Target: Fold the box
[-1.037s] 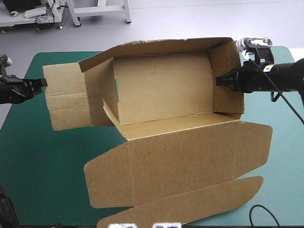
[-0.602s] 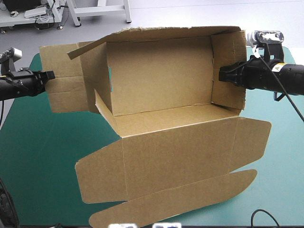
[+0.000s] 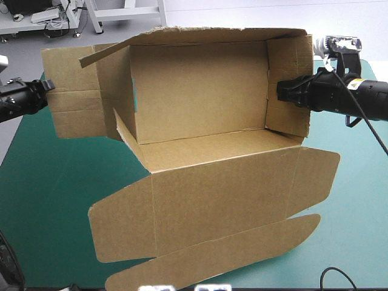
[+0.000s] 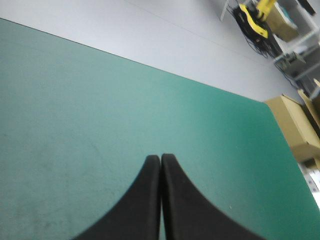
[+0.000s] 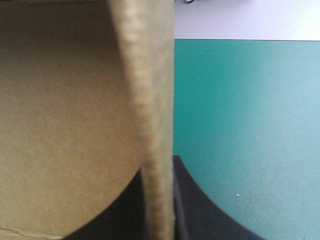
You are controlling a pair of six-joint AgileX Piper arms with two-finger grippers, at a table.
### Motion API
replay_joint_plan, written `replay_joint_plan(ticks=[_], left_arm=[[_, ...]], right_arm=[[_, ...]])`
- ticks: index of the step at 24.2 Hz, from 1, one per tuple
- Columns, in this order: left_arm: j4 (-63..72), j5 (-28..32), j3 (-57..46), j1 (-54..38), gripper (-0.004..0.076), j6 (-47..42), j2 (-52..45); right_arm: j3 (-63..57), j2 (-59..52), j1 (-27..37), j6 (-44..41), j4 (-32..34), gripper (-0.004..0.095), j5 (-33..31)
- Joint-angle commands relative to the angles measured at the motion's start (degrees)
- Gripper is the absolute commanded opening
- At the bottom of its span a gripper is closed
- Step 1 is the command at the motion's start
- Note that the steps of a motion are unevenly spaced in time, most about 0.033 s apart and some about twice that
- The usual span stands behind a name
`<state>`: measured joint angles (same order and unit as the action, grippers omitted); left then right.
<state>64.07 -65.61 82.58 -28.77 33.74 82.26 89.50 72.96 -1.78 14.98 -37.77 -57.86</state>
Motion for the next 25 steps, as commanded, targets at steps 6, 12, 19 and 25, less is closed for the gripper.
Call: replay_joint_plan(ticks=[6,12,19,25], left_arm=[[12.51,-1.01,1.48,-7.41,-0.0009,1.96,1.91],[23.08,-8.65,1.48,-4.43,-0.0009,4.5,6.72],[30.54,-8.65,1.8,4.29,-0.0009,4.76,5.76],[32.65,-8.65,3.91,10.17,-0.0009,4.76,3.1]], right_arm=[[7.78,-1.51,5.31,-2.33,-3.33,-0.0018,0.81],[13.3,-1.29,9.41,1.56,-13.77,-0.0018,-7.74],[13.3,1.37,9.41,2.41,-16.1,-0.0018,-8.8],[13.3,5.05,9.41,2.56,-16.22,-0.0017,-8.01]])
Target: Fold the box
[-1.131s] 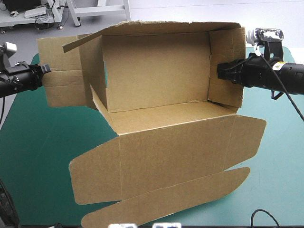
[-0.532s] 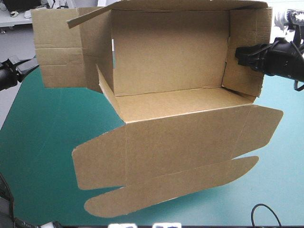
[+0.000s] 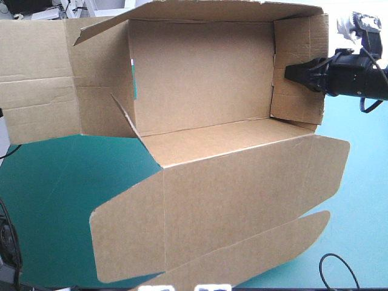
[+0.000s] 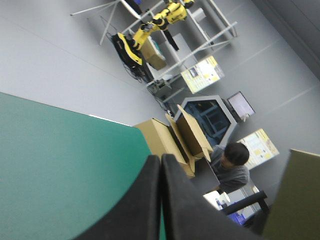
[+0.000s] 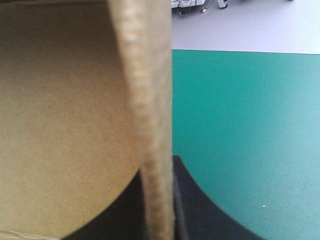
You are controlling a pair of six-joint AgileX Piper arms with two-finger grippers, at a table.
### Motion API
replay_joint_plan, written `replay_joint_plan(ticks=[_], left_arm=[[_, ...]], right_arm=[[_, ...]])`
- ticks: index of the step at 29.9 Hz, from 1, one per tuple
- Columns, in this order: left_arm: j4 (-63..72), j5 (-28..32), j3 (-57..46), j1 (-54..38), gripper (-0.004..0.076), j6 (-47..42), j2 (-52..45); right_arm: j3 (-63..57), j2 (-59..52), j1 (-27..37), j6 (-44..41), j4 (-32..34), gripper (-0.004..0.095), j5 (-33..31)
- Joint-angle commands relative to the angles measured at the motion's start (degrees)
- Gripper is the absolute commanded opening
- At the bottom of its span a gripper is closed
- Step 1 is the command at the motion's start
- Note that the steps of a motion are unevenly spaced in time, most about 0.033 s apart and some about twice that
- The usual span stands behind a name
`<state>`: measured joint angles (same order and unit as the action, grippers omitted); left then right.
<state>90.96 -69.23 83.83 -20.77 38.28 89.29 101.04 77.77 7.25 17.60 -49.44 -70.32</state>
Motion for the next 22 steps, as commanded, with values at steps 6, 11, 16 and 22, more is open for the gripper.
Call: replay_joint_plan(ticks=[6,11,16,22], left_arm=[[4.83,-4.76,2.9,5.51,-0.0009,0.22,-7.41],[3.1,-4.76,2.9,7.48,-0.0009,0.22,-9.92],[2.72,-4.76,2.9,9.24,-0.0009,0.11,-11.11],[2.72,-4.65,2.9,12.18,-0.0009,0.11,-11.64]], right_arm=[[1.77,3.56,0.38,0.4,-4.55,-0.0017,5.8],[1.29,5.79,0.28,1.29,-4.32,-0.0017,6.87],[1.29,7.5,-0.27,1.42,-4.16,-0.0017,8.04],[1.29,8.58,-3.43,1.57,0.98,-0.0016,10.58]])
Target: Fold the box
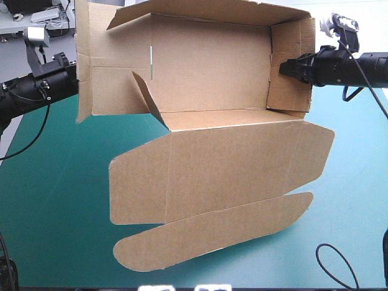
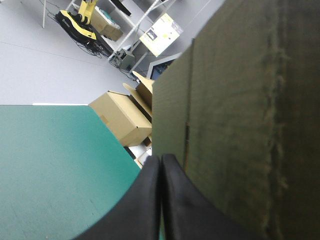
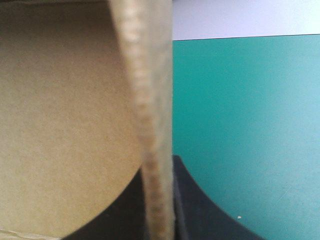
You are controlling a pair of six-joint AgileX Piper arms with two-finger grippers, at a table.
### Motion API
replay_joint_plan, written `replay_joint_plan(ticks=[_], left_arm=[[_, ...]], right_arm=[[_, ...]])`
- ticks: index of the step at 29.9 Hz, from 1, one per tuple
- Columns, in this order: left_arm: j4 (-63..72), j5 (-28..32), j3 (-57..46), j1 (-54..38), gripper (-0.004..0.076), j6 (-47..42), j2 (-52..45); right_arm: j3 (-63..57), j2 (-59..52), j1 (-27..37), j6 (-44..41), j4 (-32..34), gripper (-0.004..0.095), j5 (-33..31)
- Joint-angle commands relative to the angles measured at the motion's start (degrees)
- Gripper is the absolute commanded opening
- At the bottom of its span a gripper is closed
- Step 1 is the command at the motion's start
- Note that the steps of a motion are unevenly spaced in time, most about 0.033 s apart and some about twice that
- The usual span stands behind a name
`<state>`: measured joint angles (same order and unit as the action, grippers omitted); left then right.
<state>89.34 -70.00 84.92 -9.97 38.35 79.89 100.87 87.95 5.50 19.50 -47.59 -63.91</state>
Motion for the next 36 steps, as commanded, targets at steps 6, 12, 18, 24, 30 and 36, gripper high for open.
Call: replay_joint_plan(ticks=[6,12,18,24,30,36], left_arm=[[4.3,-3.9,1.81,3.14,-0.0009,0.04,-2.37],[0.95,-3.9,1.81,3.67,-0.0009,-1.02,-3.57],[-4.98,-3.9,1.81,4.89,-0.0009,-3.19,-4.53],[-7.23,-3.9,1.81,6.97,-0.0009,-3.28,-4.53],[-11.27,-3.9,1.81,7.58,-0.0009,-4.62,-4.53],[-11.29,-3.9,1.81,7.58,-0.0009,-4.71,-4.53]], right_arm=[[1.46,-0.05,-5.19,-1.55,1.43,-0.0017,6.86],[1.46,1.76,-6.01,-1.78,1.65,-0.0016,8.18],[1.46,2.76,-6.68,-2.7,2.48,-0.0017,9.34],[1.46,3.13,-8.96,-2.87,3.26,-0.0016,11.59],[1.46,3.24,-9.92,-4.73,6.73,-0.0016,12.22],[1.46,3.24,-9.92,-6.64,9.9,-0.0017,11.88]])
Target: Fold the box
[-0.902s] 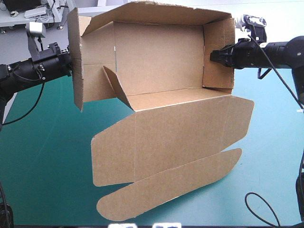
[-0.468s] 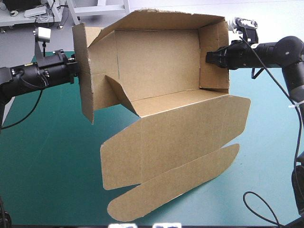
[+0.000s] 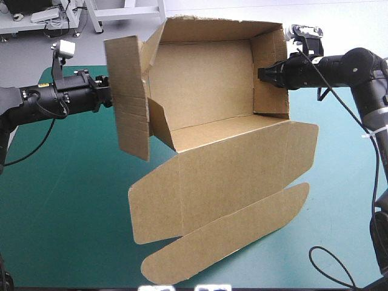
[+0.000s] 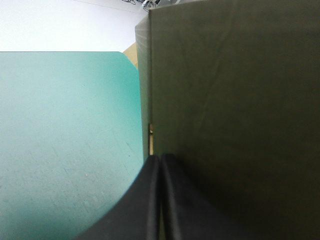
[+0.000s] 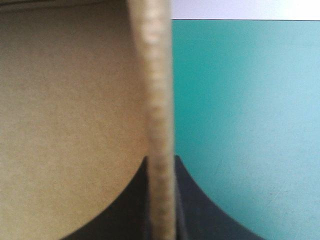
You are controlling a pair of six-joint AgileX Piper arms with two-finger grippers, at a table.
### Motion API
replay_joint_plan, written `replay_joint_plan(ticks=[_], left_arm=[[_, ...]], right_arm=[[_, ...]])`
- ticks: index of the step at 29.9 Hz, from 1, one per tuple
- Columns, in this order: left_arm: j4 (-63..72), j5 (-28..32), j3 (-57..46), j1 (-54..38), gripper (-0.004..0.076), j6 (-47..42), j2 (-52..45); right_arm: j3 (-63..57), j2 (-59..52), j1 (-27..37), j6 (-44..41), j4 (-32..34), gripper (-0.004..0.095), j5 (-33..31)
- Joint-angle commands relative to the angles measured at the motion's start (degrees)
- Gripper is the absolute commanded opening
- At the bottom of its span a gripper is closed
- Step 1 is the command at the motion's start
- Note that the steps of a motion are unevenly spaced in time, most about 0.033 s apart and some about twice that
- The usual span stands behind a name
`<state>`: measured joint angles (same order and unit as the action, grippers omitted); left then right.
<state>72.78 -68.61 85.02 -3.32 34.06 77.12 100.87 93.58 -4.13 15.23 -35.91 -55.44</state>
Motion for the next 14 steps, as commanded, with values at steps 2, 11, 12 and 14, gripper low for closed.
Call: replay_joint_plan(ticks=[2,11,12,14], left_arm=[[5.27,-5.29,1.71,0.93,-0.0009,-0.42,-1.77],[3.6,-5.29,1.71,0.93,-0.0009,-0.42,-1.77],[2.78,-5.26,1.71,0.93,-0.0009,-0.58,-1.77],[2.09,-5.26,1.71,0.93,-0.0009,-1.05,-1.77]], right_arm=[[1.46,-2.39,-0.28,-2.64,-1.78,-0.0017,3.48],[1.46,-2.39,-0.28,-2.75,-1.78,-0.0017,3.48],[1.46,-2.39,-0.28,-2.75,-1.78,-0.0017,3.48],[1.46,-2.39,-0.42,-2.75,-1.78,-0.0017,3.28]])
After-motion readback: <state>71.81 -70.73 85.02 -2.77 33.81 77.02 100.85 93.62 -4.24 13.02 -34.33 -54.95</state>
